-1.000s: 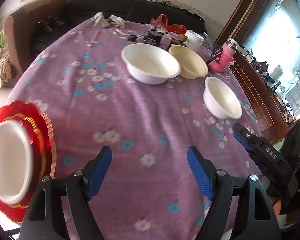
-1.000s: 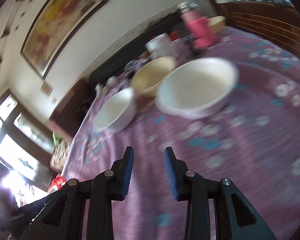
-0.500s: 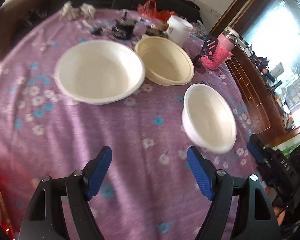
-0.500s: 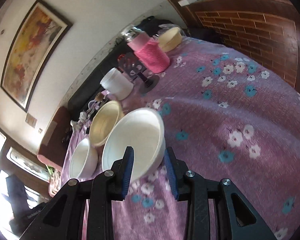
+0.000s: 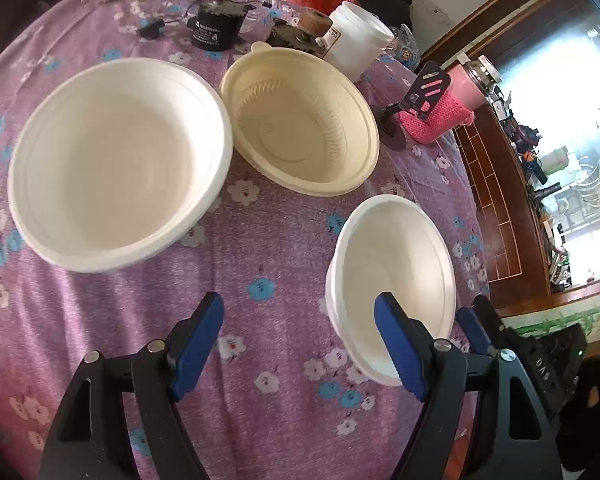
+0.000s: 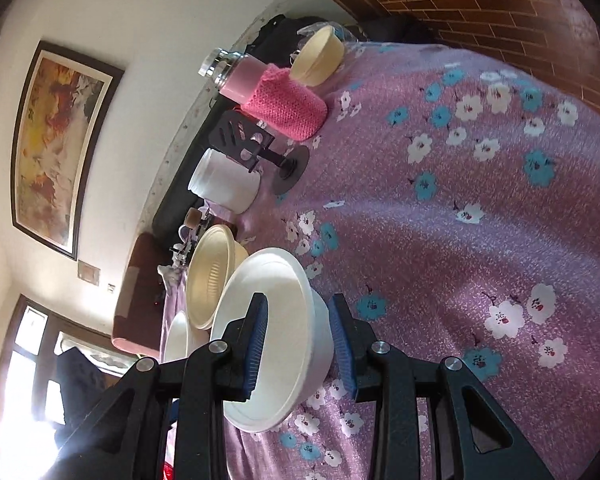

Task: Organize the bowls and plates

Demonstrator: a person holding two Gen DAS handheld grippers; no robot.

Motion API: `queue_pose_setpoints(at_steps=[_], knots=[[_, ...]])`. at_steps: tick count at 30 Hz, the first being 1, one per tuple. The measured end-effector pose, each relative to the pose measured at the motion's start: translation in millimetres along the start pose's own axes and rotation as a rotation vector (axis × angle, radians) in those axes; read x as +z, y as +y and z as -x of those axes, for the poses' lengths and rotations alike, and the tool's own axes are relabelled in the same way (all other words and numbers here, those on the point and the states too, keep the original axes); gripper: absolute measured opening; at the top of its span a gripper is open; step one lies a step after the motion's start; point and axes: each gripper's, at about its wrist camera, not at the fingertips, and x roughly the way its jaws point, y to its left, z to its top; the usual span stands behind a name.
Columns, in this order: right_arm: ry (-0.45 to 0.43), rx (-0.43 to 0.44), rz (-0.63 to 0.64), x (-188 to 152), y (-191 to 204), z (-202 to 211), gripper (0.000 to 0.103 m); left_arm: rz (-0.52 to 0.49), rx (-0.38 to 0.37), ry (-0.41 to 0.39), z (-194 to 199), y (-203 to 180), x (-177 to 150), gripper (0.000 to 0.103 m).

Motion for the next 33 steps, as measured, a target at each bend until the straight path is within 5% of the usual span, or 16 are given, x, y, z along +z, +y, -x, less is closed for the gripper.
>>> queue_pose_setpoints(at_steps=[22, 25, 33], knots=[[0.054, 0.033, -0.033, 0, -12, -25, 0.034, -0.005, -0.112, 0.039, -14, -23, 7, 0.076], [0.047, 0.035, -0.028, -1, -11, -25, 0.034, -0.036, -0.092, 0.014, -11, -27, 6, 0.058], [0.05, 0.028, -0.018, -1, -10, -28, 0.026, -0.05, -0.08, 0.033, -19, -26, 6, 0.036]])
